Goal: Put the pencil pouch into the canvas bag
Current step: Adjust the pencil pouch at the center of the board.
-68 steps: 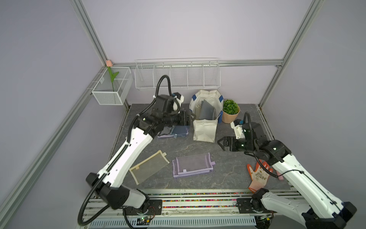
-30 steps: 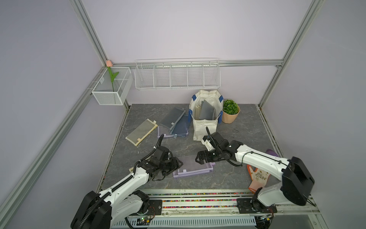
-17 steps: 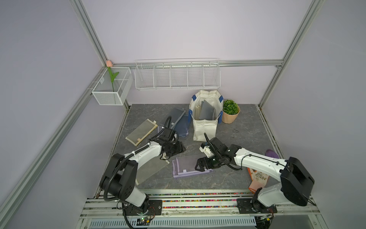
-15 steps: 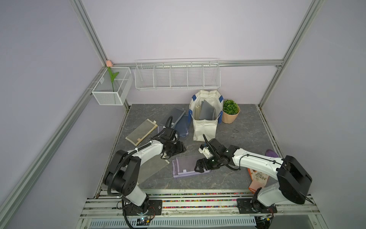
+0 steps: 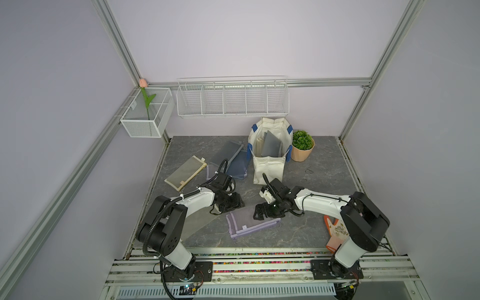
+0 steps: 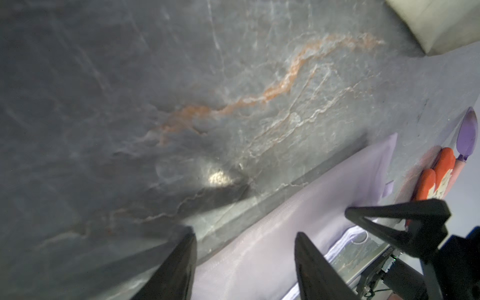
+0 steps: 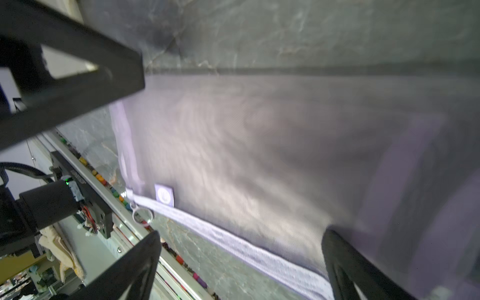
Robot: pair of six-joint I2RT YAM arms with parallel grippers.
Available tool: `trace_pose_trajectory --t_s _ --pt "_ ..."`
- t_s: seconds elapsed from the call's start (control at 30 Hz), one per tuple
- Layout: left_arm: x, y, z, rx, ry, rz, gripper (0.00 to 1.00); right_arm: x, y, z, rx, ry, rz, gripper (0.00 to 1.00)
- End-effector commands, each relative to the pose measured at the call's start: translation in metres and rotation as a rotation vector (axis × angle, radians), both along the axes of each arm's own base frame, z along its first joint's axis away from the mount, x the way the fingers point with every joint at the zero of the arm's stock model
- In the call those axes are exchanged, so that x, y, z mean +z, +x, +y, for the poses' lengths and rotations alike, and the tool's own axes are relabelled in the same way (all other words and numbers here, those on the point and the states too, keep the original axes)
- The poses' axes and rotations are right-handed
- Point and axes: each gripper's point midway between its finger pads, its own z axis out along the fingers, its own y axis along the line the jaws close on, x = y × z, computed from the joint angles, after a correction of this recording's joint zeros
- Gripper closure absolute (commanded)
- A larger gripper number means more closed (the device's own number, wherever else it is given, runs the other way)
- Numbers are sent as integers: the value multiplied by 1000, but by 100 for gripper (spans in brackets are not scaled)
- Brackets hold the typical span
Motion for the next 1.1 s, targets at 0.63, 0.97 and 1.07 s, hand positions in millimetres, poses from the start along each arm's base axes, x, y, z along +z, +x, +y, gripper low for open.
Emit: trace_pose_trajectory --t_s 0.63,0.97,1.07 --pt "19 -6 -39 -94 -49 -47 50 60 4 -52 -256 86 -48 2" --pt "15 -10 -66 -162 -62 -37 50 15 4 -97 -493 103 33 2" --pt "13 -13 -76 -181 -65 -33 51 8 15 -98 -516 124 41 3"
